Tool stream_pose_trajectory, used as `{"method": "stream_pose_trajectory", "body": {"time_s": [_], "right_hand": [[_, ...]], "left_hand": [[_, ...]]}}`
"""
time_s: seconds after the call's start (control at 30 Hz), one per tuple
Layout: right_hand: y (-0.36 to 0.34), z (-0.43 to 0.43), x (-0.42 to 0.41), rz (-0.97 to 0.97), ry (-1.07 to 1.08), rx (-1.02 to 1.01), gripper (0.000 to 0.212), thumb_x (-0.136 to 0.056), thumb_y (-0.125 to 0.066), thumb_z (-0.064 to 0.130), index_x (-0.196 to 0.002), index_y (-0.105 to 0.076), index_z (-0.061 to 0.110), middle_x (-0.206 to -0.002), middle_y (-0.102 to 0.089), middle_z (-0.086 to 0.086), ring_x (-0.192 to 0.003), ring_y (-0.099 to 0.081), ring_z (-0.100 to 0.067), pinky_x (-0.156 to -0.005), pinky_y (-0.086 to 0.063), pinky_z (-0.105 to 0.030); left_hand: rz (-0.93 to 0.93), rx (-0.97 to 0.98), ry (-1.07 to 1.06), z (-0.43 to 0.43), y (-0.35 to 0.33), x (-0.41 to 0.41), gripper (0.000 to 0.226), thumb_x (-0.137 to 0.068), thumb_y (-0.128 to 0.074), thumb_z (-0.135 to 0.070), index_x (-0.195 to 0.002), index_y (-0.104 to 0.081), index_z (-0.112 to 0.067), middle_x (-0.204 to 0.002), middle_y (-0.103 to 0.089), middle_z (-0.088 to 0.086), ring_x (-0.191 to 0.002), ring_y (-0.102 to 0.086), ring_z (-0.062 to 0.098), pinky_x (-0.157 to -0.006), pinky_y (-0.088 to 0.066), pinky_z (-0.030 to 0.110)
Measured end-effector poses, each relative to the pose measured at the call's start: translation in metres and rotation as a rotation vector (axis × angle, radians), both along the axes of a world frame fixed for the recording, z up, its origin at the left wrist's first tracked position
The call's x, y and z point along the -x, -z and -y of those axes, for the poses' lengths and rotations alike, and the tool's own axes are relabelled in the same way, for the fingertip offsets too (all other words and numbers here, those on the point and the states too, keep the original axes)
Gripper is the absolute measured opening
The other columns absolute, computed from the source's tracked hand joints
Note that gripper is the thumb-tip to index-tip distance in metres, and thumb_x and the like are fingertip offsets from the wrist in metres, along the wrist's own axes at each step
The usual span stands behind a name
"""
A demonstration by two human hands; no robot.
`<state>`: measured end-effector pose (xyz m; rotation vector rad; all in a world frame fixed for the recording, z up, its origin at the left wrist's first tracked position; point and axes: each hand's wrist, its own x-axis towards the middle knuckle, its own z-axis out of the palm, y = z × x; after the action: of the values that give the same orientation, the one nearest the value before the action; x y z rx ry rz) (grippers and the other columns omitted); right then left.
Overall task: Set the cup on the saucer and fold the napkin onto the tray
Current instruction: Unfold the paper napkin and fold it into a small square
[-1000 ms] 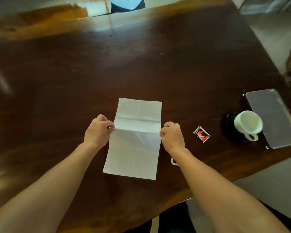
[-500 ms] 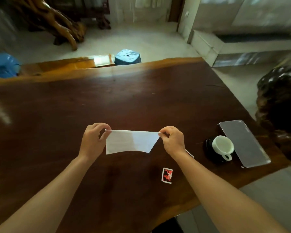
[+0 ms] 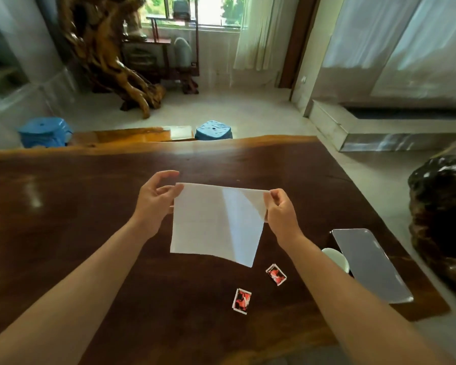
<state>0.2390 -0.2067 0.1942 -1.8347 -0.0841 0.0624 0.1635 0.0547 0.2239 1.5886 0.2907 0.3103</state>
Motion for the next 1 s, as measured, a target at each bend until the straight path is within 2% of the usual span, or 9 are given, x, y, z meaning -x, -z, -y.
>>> {"method": "stream_pose_trajectory", "body": {"time_s": [0.1, 0.2, 0.37, 0.5, 0.6, 0.7, 0.8, 0.87, 1.0], "right_hand": [[-0.027, 0.030, -0.006, -0.019, -0.017, -0.218, 0.017, -0.103, -0.050, 0.037, -0.099, -0.056, 0.022, -0.098, -0.061, -0.006, -0.089, -0.059, -0.024, -0.071, -0.051, -0.035], [-0.031, 0.069, -0.004, -0.288, -0.212, -0.363, 0.043, -0.091, -0.063, 0.049, -0.118, -0.059, 0.016, -0.111, -0.070, -0.007, -0.100, -0.068, -0.027, -0.090, -0.055, -0.045], [0.013, 0.118, 0.034, -0.598, -0.281, -0.353, 0.038, -0.096, -0.065, 0.021, -0.131, -0.060, 0.009, -0.120, -0.073, -0.011, -0.109, -0.070, -0.032, -0.099, -0.054, -0.051], [0.003, 0.154, 0.034, -0.657, -0.291, -0.609, 0.036, -0.099, -0.059, 0.028, -0.132, -0.060, 0.015, -0.124, -0.070, -0.013, -0.101, -0.070, -0.031, -0.085, -0.059, -0.048], [-0.017, 0.179, 0.026, -0.586, -0.316, -0.547, 0.033, -0.100, -0.056, 0.033, -0.130, -0.063, 0.019, -0.124, -0.070, -0.014, -0.101, -0.069, -0.031, -0.085, -0.057, -0.044], [-0.020, 0.199, 0.020, -0.560, -0.272, -0.484, 0.038, -0.102, -0.054, 0.034, -0.133, -0.061, 0.015, -0.121, -0.070, -0.017, -0.101, -0.068, -0.031, -0.084, -0.056, -0.043], [-0.016, 0.219, 0.013, -0.656, -0.236, -0.489, 0.052, -0.098, -0.056, 0.043, -0.138, -0.058, 0.009, -0.106, -0.072, -0.012, -0.089, -0.071, -0.026, -0.070, -0.058, -0.033], [-0.015, 0.231, 0.008, -0.706, -0.209, -0.541, 0.062, -0.092, -0.066, 0.043, -0.146, -0.050, 0.016, -0.120, -0.067, -0.010, -0.098, -0.071, -0.028, -0.077, -0.058, -0.037], [-0.015, 0.254, -0.004, -0.576, -0.231, -0.514, 0.059, -0.088, -0.072, 0.012, -0.136, -0.050, 0.038, -0.125, -0.068, -0.011, -0.103, -0.071, -0.030, -0.085, -0.058, -0.047]], "left_hand": [[-0.017, 0.111, -0.021, 0.030, -0.026, -0.004, 0.023, -0.095, -0.065, -0.016, -0.117, -0.063, -0.024, -0.101, -0.068, 0.008, -0.094, -0.068, 0.023, -0.073, -0.058, 0.038], [-0.118, 0.267, -0.107, 0.065, -0.044, -0.012, 0.023, -0.095, -0.067, -0.021, -0.118, -0.063, -0.018, -0.105, -0.065, 0.008, -0.093, -0.064, 0.024, -0.069, -0.056, 0.039], [-0.276, 0.268, -0.225, 0.124, -0.030, -0.015, 0.011, -0.092, -0.071, -0.018, -0.101, -0.068, -0.013, -0.107, -0.068, 0.019, -0.088, -0.064, 0.028, -0.078, -0.058, 0.045], [-0.563, 0.554, -0.104, 0.152, -0.019, -0.009, 0.021, -0.099, -0.060, -0.030, -0.102, -0.066, -0.010, -0.097, -0.069, 0.013, -0.083, -0.067, 0.029, -0.070, -0.052, 0.049], [-0.713, 0.674, -0.022, 0.171, -0.011, -0.006, 0.033, -0.098, -0.058, -0.042, -0.102, -0.062, -0.009, -0.099, -0.064, 0.011, -0.090, -0.066, 0.033, -0.075, -0.050, 0.054], [-0.768, 0.609, 0.139, 0.194, -0.006, -0.005, 0.055, -0.093, -0.061, -0.052, -0.125, -0.056, -0.008, -0.109, -0.066, 0.013, -0.094, -0.069, 0.034, -0.076, -0.057, 0.051], [-0.795, 0.596, 0.229, 0.214, -0.001, -0.008, 0.067, -0.086, -0.072, -0.045, -0.141, -0.042, -0.019, -0.118, -0.068, 0.013, -0.096, -0.071, 0.034, -0.079, -0.060, 0.050], [-0.810, 0.595, 0.226, 0.227, 0.003, -0.009, 0.067, -0.085, -0.074, -0.038, -0.140, -0.041, -0.017, -0.114, -0.068, 0.016, -0.099, -0.068, 0.036, -0.088, -0.054, 0.051], [-0.650, 0.523, 0.138, 0.245, 0.013, -0.013, 0.070, -0.085, -0.076, -0.017, -0.143, -0.037, -0.018, -0.130, -0.057, 0.017, -0.101, -0.066, 0.036, -0.090, -0.052, 0.058]]}}
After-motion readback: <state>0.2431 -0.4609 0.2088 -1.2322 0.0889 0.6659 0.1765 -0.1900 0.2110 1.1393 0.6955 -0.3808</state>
